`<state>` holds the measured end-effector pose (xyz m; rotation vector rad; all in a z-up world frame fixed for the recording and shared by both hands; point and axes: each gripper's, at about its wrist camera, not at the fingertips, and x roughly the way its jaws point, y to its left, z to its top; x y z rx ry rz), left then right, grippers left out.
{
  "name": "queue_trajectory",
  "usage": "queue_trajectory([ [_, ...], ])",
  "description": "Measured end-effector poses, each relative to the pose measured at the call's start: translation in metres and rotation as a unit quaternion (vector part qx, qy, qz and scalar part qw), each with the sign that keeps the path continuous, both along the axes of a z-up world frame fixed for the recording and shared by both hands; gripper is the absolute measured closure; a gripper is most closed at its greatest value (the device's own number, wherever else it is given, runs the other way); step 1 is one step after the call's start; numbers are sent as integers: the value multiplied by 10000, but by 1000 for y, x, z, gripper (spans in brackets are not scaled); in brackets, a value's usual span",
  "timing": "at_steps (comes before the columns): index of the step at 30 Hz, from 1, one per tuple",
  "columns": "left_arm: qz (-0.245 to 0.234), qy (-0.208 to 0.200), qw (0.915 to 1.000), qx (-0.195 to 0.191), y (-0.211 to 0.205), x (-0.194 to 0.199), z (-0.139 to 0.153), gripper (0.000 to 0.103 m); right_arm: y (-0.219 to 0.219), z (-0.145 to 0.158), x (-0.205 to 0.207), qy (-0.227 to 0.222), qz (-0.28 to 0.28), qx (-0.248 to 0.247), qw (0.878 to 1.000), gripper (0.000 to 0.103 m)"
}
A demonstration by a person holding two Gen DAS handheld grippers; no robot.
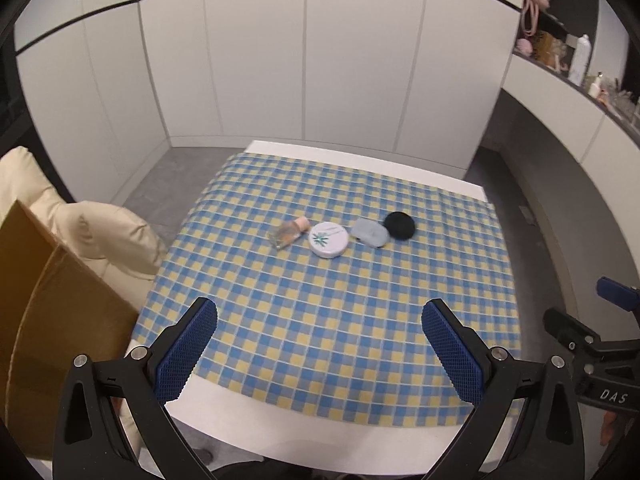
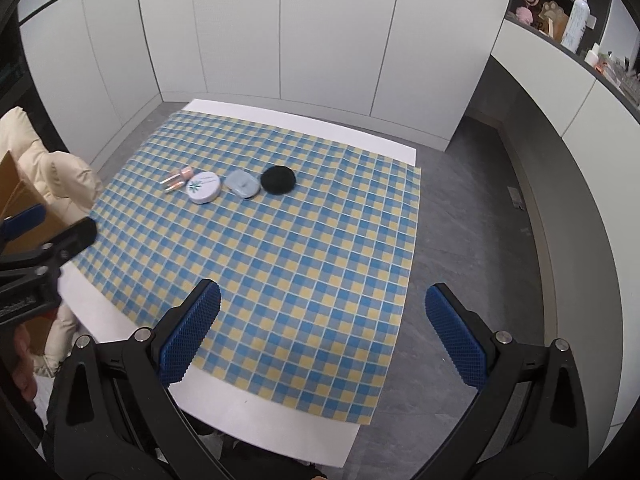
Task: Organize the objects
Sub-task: 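Move both open tools toward the items on the checked table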
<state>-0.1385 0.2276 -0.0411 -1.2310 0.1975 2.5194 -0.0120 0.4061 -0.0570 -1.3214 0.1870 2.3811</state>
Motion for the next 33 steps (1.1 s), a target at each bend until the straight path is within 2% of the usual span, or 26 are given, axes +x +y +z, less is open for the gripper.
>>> queue_trajectory([
  [3, -17, 166, 9999, -7, -1, -1, -7, 1, 10, -13, -5, -100, -99, -168, 9998, 0],
  [6, -65, 116, 9998, -159, 0, -10, -21, 1, 18, -26, -9, -215, -195, -344, 9990, 0],
  [8, -112, 14, 9997, -219, 0, -18, -30, 1, 20, -31, -12, -108, -201, -157, 9996, 0],
  [11, -233, -236, 9994, -44, 1, -30, -43, 1, 25, -43, -23, -172, -160, -201, 9995, 0],
  [16, -367, -292, 9980, -413, 10, -42, -61, 1, 25, -61, -48, -293, -22, 10, 9996, 0],
  [19, -351, -288, 9977, -502, 8, -52, -72, 1, 28, -79, -61, -468, 27, 66, 9989, 0],
  [26, -208, -468, 9971, -555, -8, -85, -108, 1, 45, -134, -79, -743, 15, -330, 9967, 0],
  [33, -100, -624, 9959, -650, -18, -111, -138, 1, 51, -162, -103, -801, 154, -402, 9959, 0],
])
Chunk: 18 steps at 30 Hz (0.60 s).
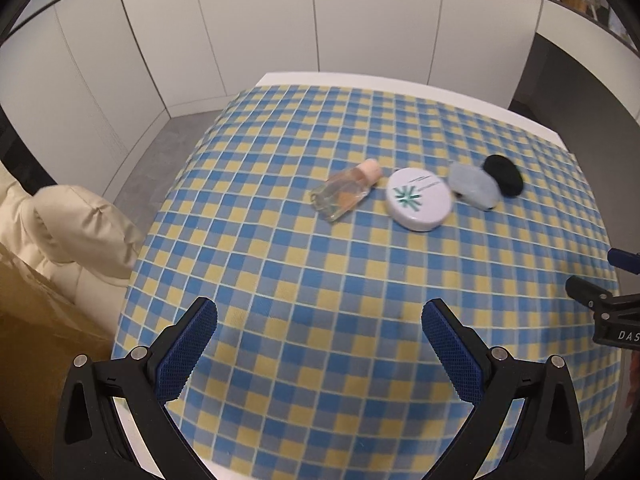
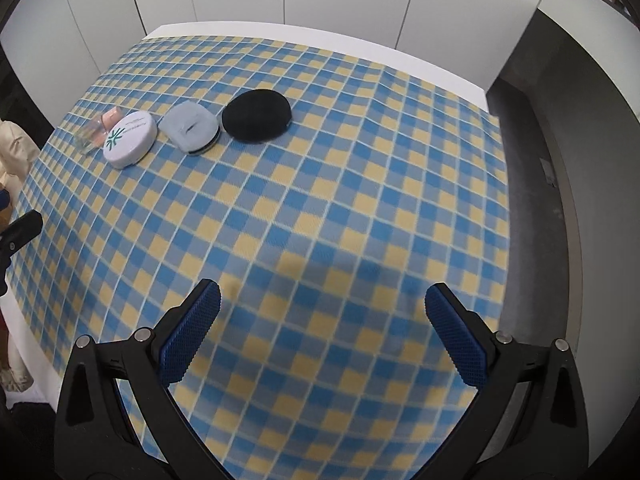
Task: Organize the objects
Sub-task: 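Move both open tools toward the items on the checked table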
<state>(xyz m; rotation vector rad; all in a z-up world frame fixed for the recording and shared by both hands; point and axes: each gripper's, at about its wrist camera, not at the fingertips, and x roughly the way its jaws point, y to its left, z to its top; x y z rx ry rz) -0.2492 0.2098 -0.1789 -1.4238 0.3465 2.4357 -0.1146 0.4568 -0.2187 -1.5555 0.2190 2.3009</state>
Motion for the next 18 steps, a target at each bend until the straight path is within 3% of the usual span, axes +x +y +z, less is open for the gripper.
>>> queue_trajectory([
  [7, -29, -56, 10000, -11, 3, -21, -17, 2, 10, -20, -25, 34, -106, -88, 9999, 0],
  [18, -117, -149, 9996, 185, 16, -61, -38, 6, 23, -24, -70, 440, 55, -108, 9990, 0],
])
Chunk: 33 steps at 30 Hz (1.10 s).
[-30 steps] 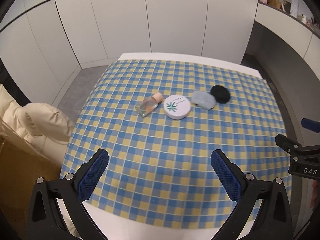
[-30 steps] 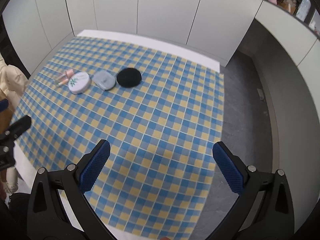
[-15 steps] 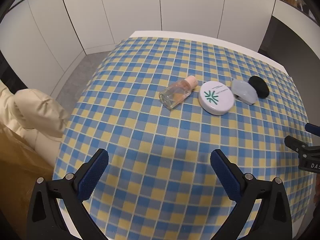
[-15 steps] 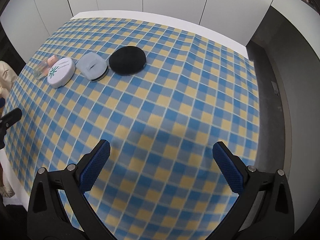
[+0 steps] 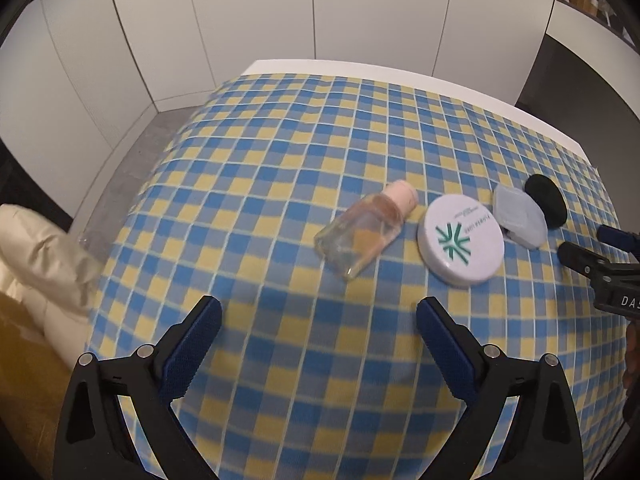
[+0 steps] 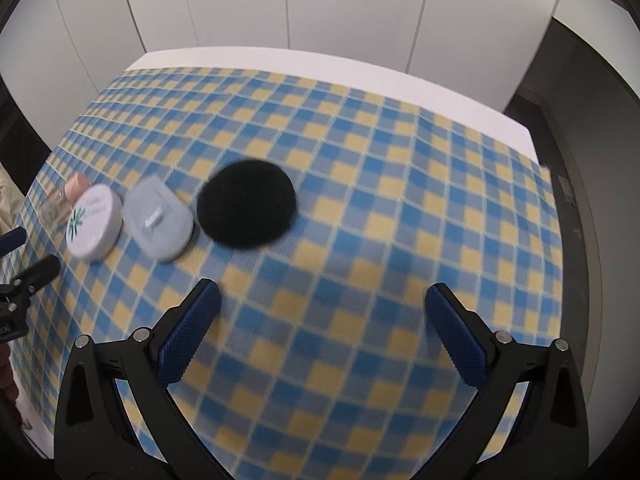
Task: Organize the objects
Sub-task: 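Move both open tools toward the items on the checked table, then close the left gripper on the clear pink-capped bottle while the right grasps the black sponge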
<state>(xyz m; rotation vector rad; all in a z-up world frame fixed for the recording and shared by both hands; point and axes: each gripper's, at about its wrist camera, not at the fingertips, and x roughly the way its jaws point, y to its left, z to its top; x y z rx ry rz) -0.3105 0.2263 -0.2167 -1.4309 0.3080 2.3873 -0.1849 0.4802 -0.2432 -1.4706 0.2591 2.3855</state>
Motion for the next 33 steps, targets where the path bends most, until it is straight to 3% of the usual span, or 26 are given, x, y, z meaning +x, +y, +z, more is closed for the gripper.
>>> queue_trajectory([
  [7, -135, 68, 9998, 121, 13, -26, -4, 7, -7, -2, -23, 177, 235, 18, 9996, 1],
  [10, -260, 120, 9995, 112, 21, -35, -1, 23, -12, -1, -29, 242, 369, 29, 9990, 9],
  [13, -369, 139, 9991, 146, 29, -38, 3, 46, -19, 2, -35, 292, 574, 49, 9979, 25],
  [15, -387, 102, 9991, 164, 33, -39, 4, 67, -25, 5, -40, 330, 690, 62, 9971, 46],
  [16, -383, 74, 9991, 172, 35, -36, 6, 72, -26, 7, -43, 348, 720, 73, 9968, 49],
  [20, -300, -179, 9991, 257, 37, -30, 9, 75, -29, 8, -45, 346, 671, 71, 9971, 57],
  [24, -110, -376, 9986, 356, 32, -24, 12, 76, -31, 9, -35, 277, 585, 10, 9979, 58],
  [33, -146, -341, 9981, 499, 28, 6, 46, 76, -31, 40, -4, 273, 538, -4, 9982, 58],
])
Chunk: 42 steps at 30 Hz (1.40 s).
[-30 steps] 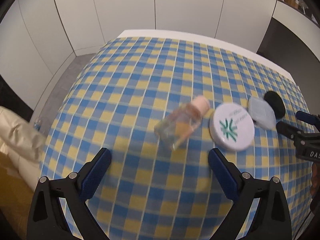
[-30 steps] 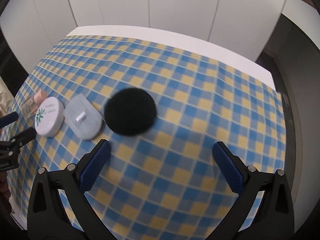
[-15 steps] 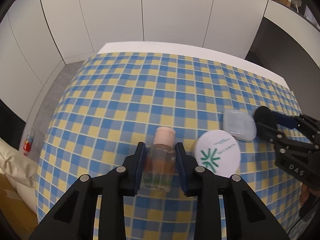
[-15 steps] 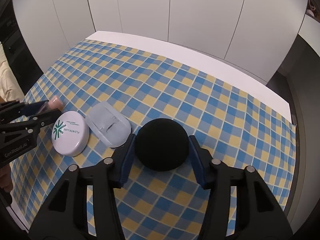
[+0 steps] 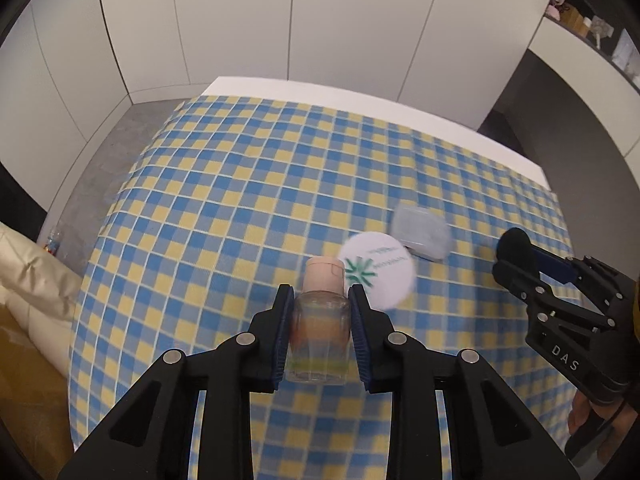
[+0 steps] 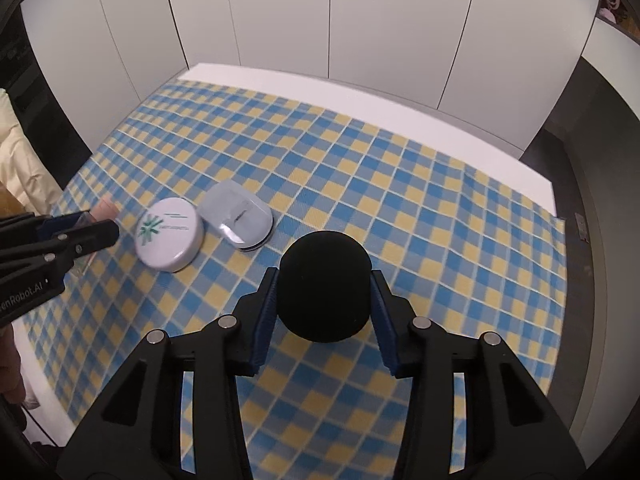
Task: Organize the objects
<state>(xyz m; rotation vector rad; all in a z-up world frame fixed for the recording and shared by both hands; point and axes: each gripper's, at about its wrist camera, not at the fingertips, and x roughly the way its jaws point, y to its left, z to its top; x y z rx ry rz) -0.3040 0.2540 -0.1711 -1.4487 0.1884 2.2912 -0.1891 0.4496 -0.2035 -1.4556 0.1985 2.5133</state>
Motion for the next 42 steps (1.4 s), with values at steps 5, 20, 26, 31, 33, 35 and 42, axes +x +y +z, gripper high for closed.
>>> queue_trajectory([
  [5, -16, 87, 10000, 16, -1, 23, 24, 76, -8, 28, 18, 80, -5, -2, 10000, 58],
  [20, -94, 430, 9989, 165, -5, 89, 119, 76, -35, 117, 89, 449, -209, -170, 9986, 58],
  [26, -230, 509, 9981, 266, -4, 117, 149, 76, -40, 148, 119, 569, -301, -205, 9977, 58],
  [31, -198, 521, 9979, 339, -9, 136, 164, 76, -46, 168, 141, 632, -317, -185, 9973, 58],
  [33, -161, 533, 9977, 382, -13, 145, 171, 76, -48, 177, 152, 653, -316, -178, 9972, 58],
  [35, -132, 544, 9975, 423, -17, 154, 177, 76, -50, 185, 162, 672, -351, -197, 9969, 58],
  [42, -241, 729, 9962, 410, -20, 187, 197, 76, -57, 206, 191, 702, -354, -194, 9967, 58],
])
